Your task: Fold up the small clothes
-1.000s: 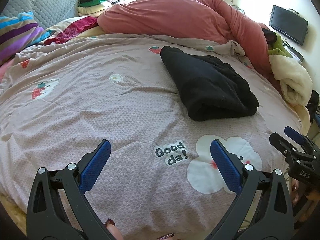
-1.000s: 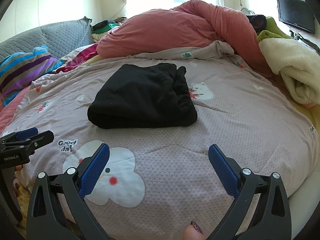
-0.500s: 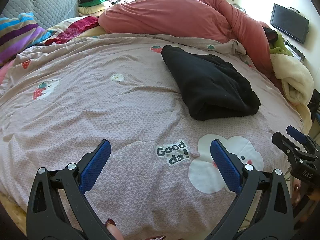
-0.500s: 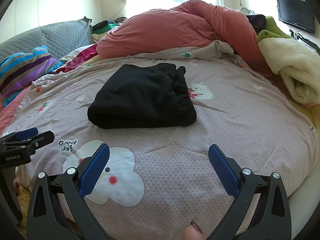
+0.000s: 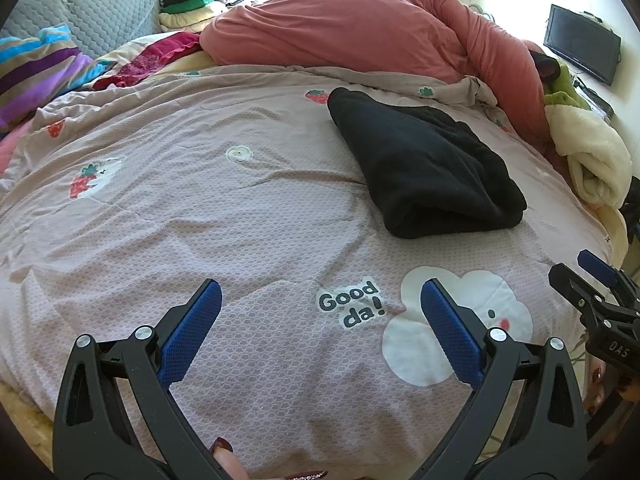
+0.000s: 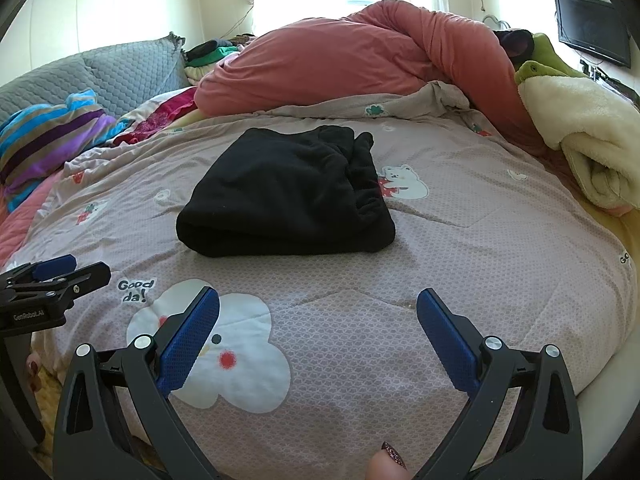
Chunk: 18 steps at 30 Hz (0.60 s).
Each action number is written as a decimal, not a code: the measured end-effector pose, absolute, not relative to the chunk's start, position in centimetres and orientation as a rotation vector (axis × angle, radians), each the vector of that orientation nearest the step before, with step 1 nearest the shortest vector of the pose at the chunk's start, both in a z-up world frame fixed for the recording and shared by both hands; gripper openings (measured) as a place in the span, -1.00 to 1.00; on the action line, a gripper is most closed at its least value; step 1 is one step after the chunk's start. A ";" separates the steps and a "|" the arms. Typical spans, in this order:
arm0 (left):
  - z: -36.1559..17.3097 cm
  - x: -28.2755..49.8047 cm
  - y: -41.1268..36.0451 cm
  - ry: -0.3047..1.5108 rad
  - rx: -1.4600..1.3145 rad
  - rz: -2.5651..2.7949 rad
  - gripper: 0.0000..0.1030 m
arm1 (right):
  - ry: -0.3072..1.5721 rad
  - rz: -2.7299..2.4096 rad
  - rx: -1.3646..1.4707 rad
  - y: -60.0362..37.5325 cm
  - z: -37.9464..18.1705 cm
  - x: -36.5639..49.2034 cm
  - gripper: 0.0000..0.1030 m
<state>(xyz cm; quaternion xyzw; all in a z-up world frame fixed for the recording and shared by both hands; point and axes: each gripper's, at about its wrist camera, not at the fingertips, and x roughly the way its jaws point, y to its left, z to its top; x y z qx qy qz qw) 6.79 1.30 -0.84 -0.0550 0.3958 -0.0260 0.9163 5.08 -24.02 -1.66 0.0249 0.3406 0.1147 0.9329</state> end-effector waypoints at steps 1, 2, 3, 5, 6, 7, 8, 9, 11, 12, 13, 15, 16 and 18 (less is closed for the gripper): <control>-0.8 6.8 1.3 0.815 -0.113 -0.052 0.81 | 0.697 0.234 0.051 -24.0 -1.7 5.1 0.91; -0.8 6.8 1.3 0.815 -0.112 -0.048 0.81 | 0.697 0.234 0.051 -24.0 -1.7 5.1 0.91; -0.8 6.8 1.3 0.814 -0.109 -0.045 0.81 | 0.698 0.233 0.051 -24.0 -1.7 5.0 0.91; -0.7 6.7 1.2 0.812 -0.103 -0.043 0.81 | 0.699 0.232 0.052 -24.1 -1.7 5.0 0.91; -0.7 6.7 1.2 0.812 -0.101 -0.043 0.81 | 0.699 0.232 0.052 -24.1 -1.8 5.1 0.91; -0.7 6.6 1.2 0.812 -0.099 -0.042 0.81 | 0.701 0.231 0.050 -24.1 -1.8 5.0 0.91; -0.7 6.6 1.2 0.813 -0.097 -0.040 0.81 | 0.702 0.230 0.049 -24.1 -1.8 5.1 0.91; -0.7 6.7 1.1 0.814 -0.096 -0.038 0.81 | 0.703 0.230 0.049 -24.2 -1.9 5.1 0.91; -0.8 6.7 1.1 0.817 -0.094 -0.036 0.81 | 0.703 0.230 0.050 -24.2 -1.9 5.1 0.91; -0.8 6.7 1.1 0.818 -0.093 -0.035 0.81 | 0.704 0.231 0.048 -24.2 -1.9 5.1 0.91; -0.8 6.7 1.1 0.820 -0.091 -0.033 0.81 | 0.703 0.230 0.047 -24.2 -1.9 5.1 0.91; -0.8 6.7 1.1 0.819 -0.090 -0.031 0.81 | 0.703 0.231 0.047 -24.3 -1.9 5.2 0.91; -0.8 6.7 1.0 0.818 -0.088 -0.030 0.81 | 0.704 0.231 0.047 -24.3 -1.9 5.2 0.91; -0.9 6.7 1.0 0.818 -0.086 -0.029 0.81 | 0.705 0.229 0.048 -24.4 -1.9 5.2 0.91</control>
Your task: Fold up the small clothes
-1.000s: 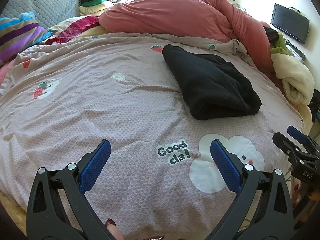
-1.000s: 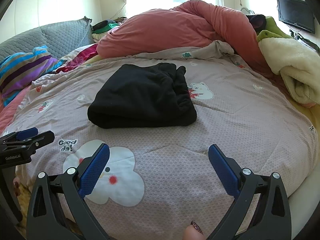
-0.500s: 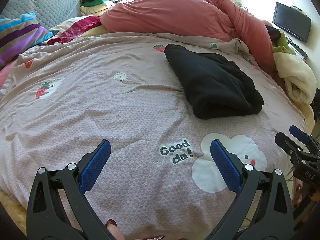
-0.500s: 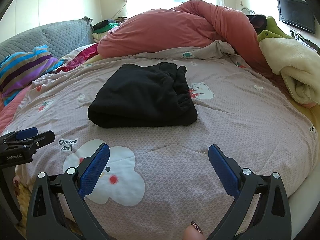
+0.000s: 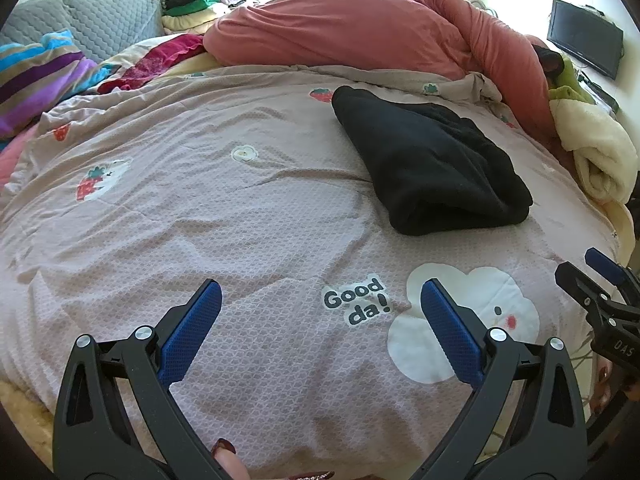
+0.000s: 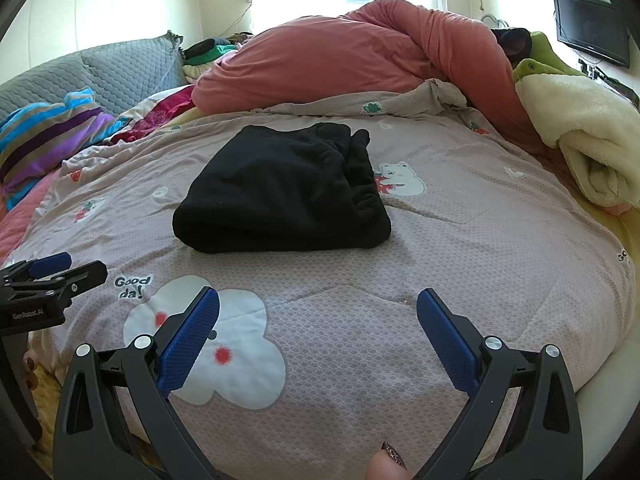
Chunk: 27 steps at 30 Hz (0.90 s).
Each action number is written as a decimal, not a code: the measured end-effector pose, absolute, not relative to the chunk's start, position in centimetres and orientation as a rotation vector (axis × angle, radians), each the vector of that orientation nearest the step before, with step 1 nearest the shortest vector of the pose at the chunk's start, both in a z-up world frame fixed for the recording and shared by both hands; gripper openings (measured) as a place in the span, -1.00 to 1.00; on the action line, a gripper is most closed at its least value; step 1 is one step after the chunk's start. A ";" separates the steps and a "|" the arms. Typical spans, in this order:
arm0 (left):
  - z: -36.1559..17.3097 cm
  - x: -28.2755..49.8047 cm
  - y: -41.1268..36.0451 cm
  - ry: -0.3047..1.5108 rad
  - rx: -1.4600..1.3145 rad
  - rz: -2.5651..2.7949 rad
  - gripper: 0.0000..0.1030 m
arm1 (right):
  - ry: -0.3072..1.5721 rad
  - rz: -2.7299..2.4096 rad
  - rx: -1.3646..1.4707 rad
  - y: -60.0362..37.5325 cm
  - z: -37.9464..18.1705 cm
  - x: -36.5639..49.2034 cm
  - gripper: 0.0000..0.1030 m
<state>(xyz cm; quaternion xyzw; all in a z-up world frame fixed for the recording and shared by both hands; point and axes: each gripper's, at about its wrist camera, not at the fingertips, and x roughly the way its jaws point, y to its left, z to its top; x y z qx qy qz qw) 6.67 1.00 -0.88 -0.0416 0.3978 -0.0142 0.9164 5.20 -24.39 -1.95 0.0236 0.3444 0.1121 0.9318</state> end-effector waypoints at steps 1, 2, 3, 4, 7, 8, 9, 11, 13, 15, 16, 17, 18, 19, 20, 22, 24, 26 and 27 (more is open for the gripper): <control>-0.9 6.7 1.0 0.819 -0.085 -0.030 0.81 | 0.705 0.229 0.049 -24.4 -1.9 5.2 0.91; -0.9 6.6 1.0 0.819 -0.084 -0.030 0.81 | 0.705 0.228 0.050 -24.4 -1.9 5.1 0.91; -0.9 6.6 1.0 0.820 -0.083 -0.030 0.81 | 0.705 0.228 0.050 -24.5 -1.9 5.1 0.91; -1.0 6.6 1.0 0.822 -0.080 -0.027 0.81 | 0.705 0.227 0.049 -24.5 -1.9 5.1 0.91; -1.0 6.7 0.9 0.823 -0.075 -0.021 0.81 | 0.707 0.225 0.049 -24.6 -1.9 5.1 0.91; -1.0 6.7 0.9 0.822 -0.075 -0.020 0.81 | 0.707 0.223 0.050 -24.6 -1.9 5.1 0.91; -1.0 6.7 0.9 0.821 -0.074 -0.021 0.81 | 0.708 0.222 0.050 -24.6 -1.9 5.1 0.91; -1.0 6.6 0.8 0.818 -0.067 -0.021 0.81 | 0.712 0.218 0.049 -24.6 -1.9 5.2 0.91; -0.9 6.5 0.7 0.807 -0.056 -0.020 0.81 | 0.712 0.216 0.050 -24.7 -2.0 5.2 0.91; -0.9 6.3 0.6 0.799 -0.050 -0.020 0.81 | 0.711 0.214 0.049 -24.7 -1.9 5.2 0.91; -0.9 6.3 0.6 0.796 -0.050 -0.021 0.81 | 0.710 0.209 0.049 -24.8 -1.9 5.2 0.91; -0.9 6.3 0.6 0.796 -0.050 -0.021 0.81 | 0.709 0.204 0.051 -24.8 -1.9 5.2 0.91; -1.0 6.3 0.6 0.801 -0.050 -0.018 0.81 | 0.708 0.198 0.053 -25.0 -1.9 5.2 0.91; -1.1 6.3 0.7 0.810 -0.053 -0.014 0.81 | 0.709 0.186 0.058 -25.2 -1.9 5.2 0.91; -1.1 6.3 0.7 0.815 -0.054 -0.008 0.81 | 0.710 0.172 0.063 -25.5 -1.8 5.2 0.91; -1.3 6.3 0.9 0.824 -0.056 0.010 0.81 | 0.711 0.125 0.068 -26.5 -1.8 5.1 0.91; -1.4 6.3 1.2 0.830 -0.068 0.014 0.81 | 0.709 0.066 0.079 -27.9 -1.8 5.0 0.91; -1.3 6.3 2.0 0.832 -0.102 0.002 0.81 | 0.705 -0.021 0.102 -30.2 -1.7 4.8 0.91; -1.3 6.4 2.5 0.833 -0.122 -0.003 0.81 | 0.702 -0.064 0.118 -31.5 -1.7 4.6 0.91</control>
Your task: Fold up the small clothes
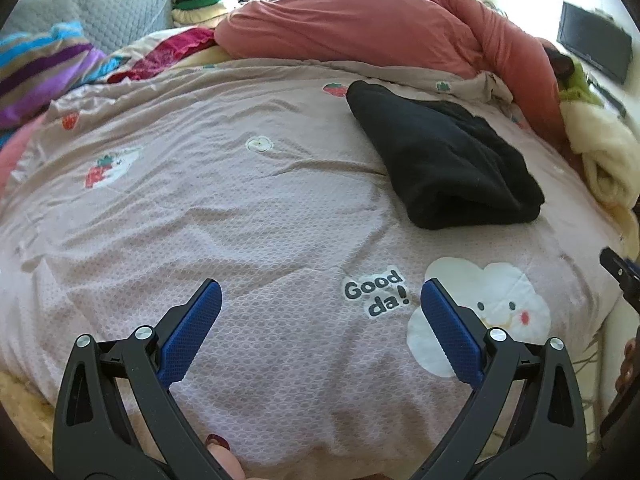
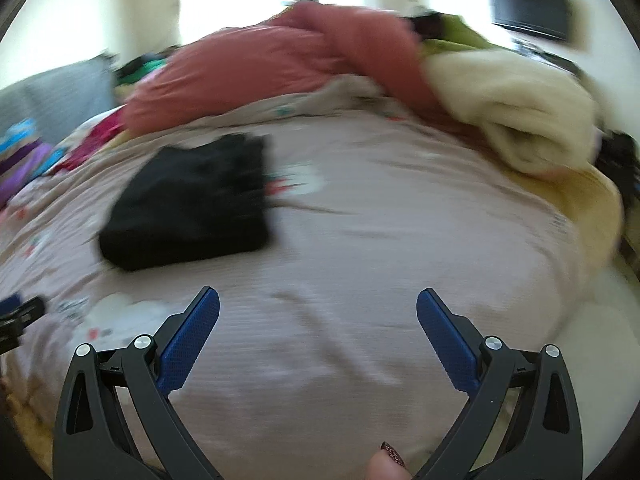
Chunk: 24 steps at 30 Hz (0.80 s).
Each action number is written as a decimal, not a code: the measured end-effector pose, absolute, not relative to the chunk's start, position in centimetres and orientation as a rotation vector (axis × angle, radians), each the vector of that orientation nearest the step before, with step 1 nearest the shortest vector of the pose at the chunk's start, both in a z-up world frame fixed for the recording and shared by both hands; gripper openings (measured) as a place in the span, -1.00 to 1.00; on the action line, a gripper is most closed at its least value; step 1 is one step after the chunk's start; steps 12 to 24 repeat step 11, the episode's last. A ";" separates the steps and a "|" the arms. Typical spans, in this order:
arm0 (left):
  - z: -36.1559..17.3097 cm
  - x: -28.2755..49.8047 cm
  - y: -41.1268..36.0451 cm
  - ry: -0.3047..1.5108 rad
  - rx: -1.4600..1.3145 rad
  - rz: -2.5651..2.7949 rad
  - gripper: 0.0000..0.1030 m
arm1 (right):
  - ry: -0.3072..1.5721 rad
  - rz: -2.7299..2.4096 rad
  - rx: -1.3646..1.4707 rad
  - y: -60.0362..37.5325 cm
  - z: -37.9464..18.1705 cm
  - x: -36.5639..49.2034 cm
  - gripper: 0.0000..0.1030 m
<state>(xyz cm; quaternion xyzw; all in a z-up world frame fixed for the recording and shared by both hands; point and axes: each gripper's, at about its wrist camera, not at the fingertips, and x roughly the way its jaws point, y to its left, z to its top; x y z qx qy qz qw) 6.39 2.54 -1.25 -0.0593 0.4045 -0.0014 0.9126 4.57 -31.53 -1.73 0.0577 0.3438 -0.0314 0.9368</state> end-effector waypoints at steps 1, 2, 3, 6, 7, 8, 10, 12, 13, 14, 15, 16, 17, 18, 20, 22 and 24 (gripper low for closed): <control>-1.1 6.6 3.3 0.834 -0.142 0.007 0.81 | 0.703 -0.127 0.141 -33.5 -1.8 4.3 0.91; -1.0 6.8 4.0 0.836 -0.156 0.021 0.81 | 0.706 -0.175 0.159 -35.1 -2.0 4.1 0.91; -0.9 7.3 5.3 0.840 -0.176 0.047 0.81 | 0.712 -0.227 0.178 -36.9 -2.2 3.9 0.91; -0.4 8.5 10.7 0.854 -0.270 0.139 0.81 | 0.734 -0.430 0.238 -43.6 -3.4 3.1 0.91; 0.0 9.0 13.1 0.855 -0.303 0.183 0.81 | 0.751 -0.512 0.266 -46.5 -4.1 2.6 0.91; 0.1 9.5 14.9 0.859 -0.317 0.219 0.81 | 0.763 -0.571 0.285 -48.7 -4.7 2.3 0.91; 0.1 11.3 20.3 0.885 -0.317 0.363 0.81 | 0.819 -0.716 0.340 -53.7 -6.5 1.6 0.91; 0.0 12.0 22.2 0.898 -0.313 0.420 0.81 | 0.843 -0.753 0.384 -55.7 -7.3 1.3 0.91; 0.0 12.0 22.2 0.898 -0.313 0.420 0.81 | 0.843 -0.753 0.384 -55.7 -7.3 1.3 0.91; 0.0 12.0 22.2 0.898 -0.313 0.420 0.81 | 0.843 -0.753 0.384 -55.7 -7.3 1.3 0.91; 0.0 12.0 22.2 0.898 -0.313 0.420 0.81 | 0.843 -0.753 0.384 -55.7 -7.3 1.3 0.91; 0.0 12.0 22.2 0.898 -0.313 0.420 0.81 | 0.843 -0.753 0.384 -55.7 -7.3 1.3 0.91; 0.0 12.0 22.2 0.898 -0.313 0.420 0.81 | 0.843 -0.753 0.384 -55.7 -7.3 1.3 0.91; 0.0 12.0 22.2 0.898 -0.313 0.420 0.81 | 0.843 -0.753 0.384 -55.7 -7.3 1.3 0.91; 0.0 12.0 22.2 0.898 -0.313 0.420 0.81 | 0.843 -0.753 0.384 -55.7 -7.3 1.3 0.91; 0.0 12.0 22.2 0.898 -0.313 0.420 0.81 | 0.843 -0.753 0.384 -55.7 -7.3 1.3 0.91; 0.0 12.0 22.2 0.898 -0.313 0.420 0.81 | 0.843 -0.753 0.384 -55.7 -7.3 1.3 0.91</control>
